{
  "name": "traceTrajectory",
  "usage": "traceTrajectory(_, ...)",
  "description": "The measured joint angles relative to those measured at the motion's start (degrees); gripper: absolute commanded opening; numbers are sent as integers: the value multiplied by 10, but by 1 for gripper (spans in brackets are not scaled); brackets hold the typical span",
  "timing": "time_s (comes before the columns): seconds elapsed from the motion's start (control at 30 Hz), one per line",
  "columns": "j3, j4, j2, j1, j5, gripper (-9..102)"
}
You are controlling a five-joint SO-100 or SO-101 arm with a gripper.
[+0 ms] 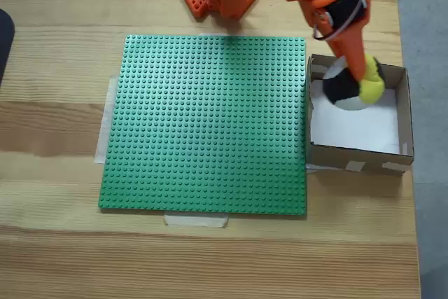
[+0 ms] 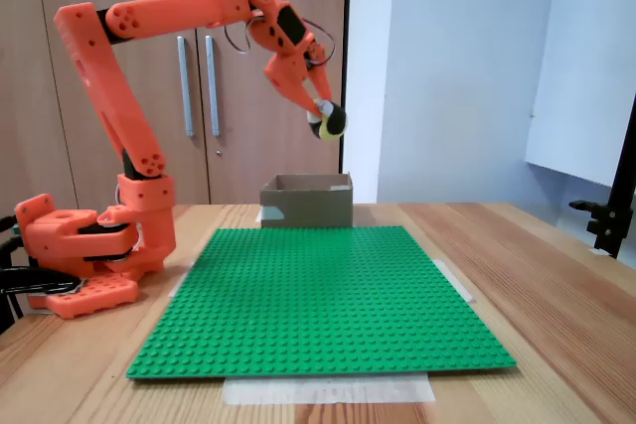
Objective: Pick the ball and put it in the box.
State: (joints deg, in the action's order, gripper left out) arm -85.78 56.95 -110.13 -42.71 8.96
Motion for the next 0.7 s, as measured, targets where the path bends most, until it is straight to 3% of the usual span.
traceTrajectory(0.7, -48, -29, 0, -31, -1, -1)
